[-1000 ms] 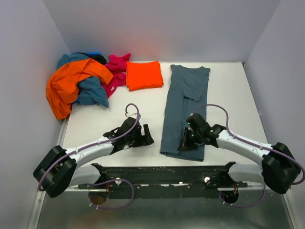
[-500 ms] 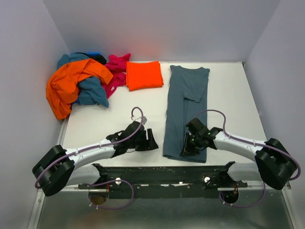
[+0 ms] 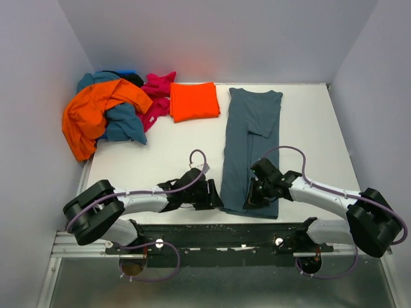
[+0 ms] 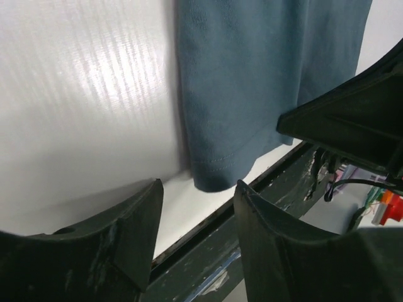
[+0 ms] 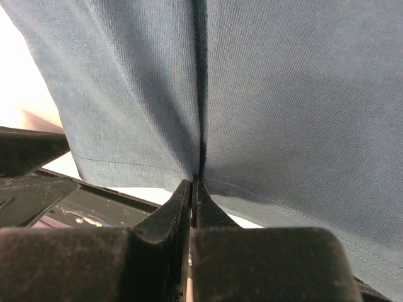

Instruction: Fold and stack the t-shirts

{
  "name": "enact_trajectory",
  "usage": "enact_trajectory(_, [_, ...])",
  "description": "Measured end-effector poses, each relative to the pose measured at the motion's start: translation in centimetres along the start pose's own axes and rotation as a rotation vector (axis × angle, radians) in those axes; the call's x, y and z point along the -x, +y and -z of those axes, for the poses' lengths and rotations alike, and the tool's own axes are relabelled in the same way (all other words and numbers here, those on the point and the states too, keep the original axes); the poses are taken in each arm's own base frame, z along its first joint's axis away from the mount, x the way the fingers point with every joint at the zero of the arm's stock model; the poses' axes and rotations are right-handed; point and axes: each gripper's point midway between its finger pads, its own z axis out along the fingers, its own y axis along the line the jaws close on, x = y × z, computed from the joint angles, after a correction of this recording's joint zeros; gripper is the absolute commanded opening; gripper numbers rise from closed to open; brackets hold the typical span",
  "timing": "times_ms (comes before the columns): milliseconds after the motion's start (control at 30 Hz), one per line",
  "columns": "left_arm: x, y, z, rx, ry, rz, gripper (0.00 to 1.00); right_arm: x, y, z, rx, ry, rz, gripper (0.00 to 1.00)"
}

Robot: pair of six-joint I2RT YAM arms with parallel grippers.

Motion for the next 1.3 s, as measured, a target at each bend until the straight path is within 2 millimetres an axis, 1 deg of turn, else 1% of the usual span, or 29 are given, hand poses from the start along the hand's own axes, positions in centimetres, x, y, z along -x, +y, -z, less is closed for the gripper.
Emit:
enact_trajectory(67, [-0.1,-0.3,-0.5,-0.014,0.007,0.017,0.52,0.0,0.0,-0.1,-0.001,0.001,0.001,0.08])
enact_trajectory(133, [-0.3,-0.5,-1.0,-0.026,0.014,0.028,0.45,0.0,0.0,-0.1,0.0,0.0,0.002,0.08])
enact_trajectory(167, [-0.4,-0.6,-1.2,-0.029,0.015,0.032,0.38,0.0,0.0,-0.1,0.001,-0.001,0.002,0.08])
enact_trajectory(200, [-0.5,-0.7,-1.4,-0.035,0.018,0.04,0.25,0.1,0.1,-0.1,0.002,-0.001,0.002,0.07])
enact_trajectory(233, [-0.5,-0.7,-1.6,-0.036,0.02,0.043,0.17,0.1,0.1,-0.1,0.003,-0.002,0.002,0.07])
enact_trajectory(267, [-0.6,-0.7,-1.8,-0.036,0.023,0.046,0.1,0.1,0.1,-0.1,0.004,-0.002,0.002,0.06])
enact_trajectory(300, [-0.7,-0.6,-1.9,-0.032,0.028,0.05,0.05,0.1,0.1,-0.1,0.004,-0.003,0.003,0.06])
enact_trajectory(400, [-0.5,-0.4,-2.0,0.003,0.036,0.032,0.0,0.1,0.1,-0.1,0.006,-0.004,0.003,0.05])
enact_trajectory(500, [1.0,-1.0,-1.7,0.063,0.012,-0.03,0.0,0.1,0.2,-0.1,0.007,-0.004,0.003,0.04])
enact_trajectory(600, [2.9,-2.3,-0.6,0.107,-0.03,-0.109,0.0,0.1,0.4,-0.1,0.016,-0.003,0.004,0.03])
enact_trajectory(700, [3.8,-3.0,0.4,0.122,-0.048,-0.153,0.0,0.2,0.8,0.2,0.036,-0.008,0.007,0.03])
enact_trajectory(767, [3.4,-2.5,0.8,0.141,-0.032,-0.167,0.07,0.2,1.1,0.5,0.054,-0.012,0.008,0.03])
enact_trajectory(800, [3.3,-2.3,0.9,0.146,-0.028,-0.17,0.14,0.3,1.3,0.6,0.063,-0.014,0.008,0.04])
enact_trajectory(833, [2.8,-1.6,0.8,0.163,-0.014,-0.168,0.24,0.2,1.5,0.7,0.074,-0.016,0.005,0.05])
enact_trajectory(867, [2.1,-0.8,0.8,0.173,0.004,-0.163,0.34,0.1,1.6,0.6,0.086,-0.015,0.004,0.08])
enact_trajectory(900, [1.5,0.0,0.7,0.186,0.02,-0.158,0.4,-0.1,1.5,0.4,0.097,-0.008,0.0,0.11])
enact_trajectory(967, [-0.1,2.0,0.7,0.214,0.061,-0.136,0.51,-0.9,0.8,-0.2,0.096,0.017,-0.015,0.21])
enact_trajectory(1000, [-0.8,2.6,0.7,0.217,0.081,-0.117,0.53,-1.4,0.4,-0.5,0.093,0.035,-0.022,0.27])
enact_trajectory(1067, [-0.7,1.9,0.8,0.184,0.072,-0.113,0.54,-1.9,0.4,-0.7,0.101,0.061,-0.031,0.36])
enact_trajectory(1100, [-0.7,1.8,0.8,0.18,0.071,-0.114,0.54,-1.9,0.6,-0.6,0.112,0.057,-0.029,0.37])
enact_trajectory(1133, [-0.7,1.7,0.8,0.178,0.07,-0.114,0.54,-1.8,0.8,-0.4,0.119,0.053,-0.026,0.41])
enact_trajectory(1200, [-0.7,1.7,0.8,0.177,0.069,-0.114,0.54,-1.7,0.9,0.1,0.124,0.046,-0.021,0.42])
enact_trajectory(1300, [-0.3,1.1,0.7,0.166,0.061,-0.113,0.56,-1.1,1.6,1.6,0.132,0.006,-0.005,0.41])
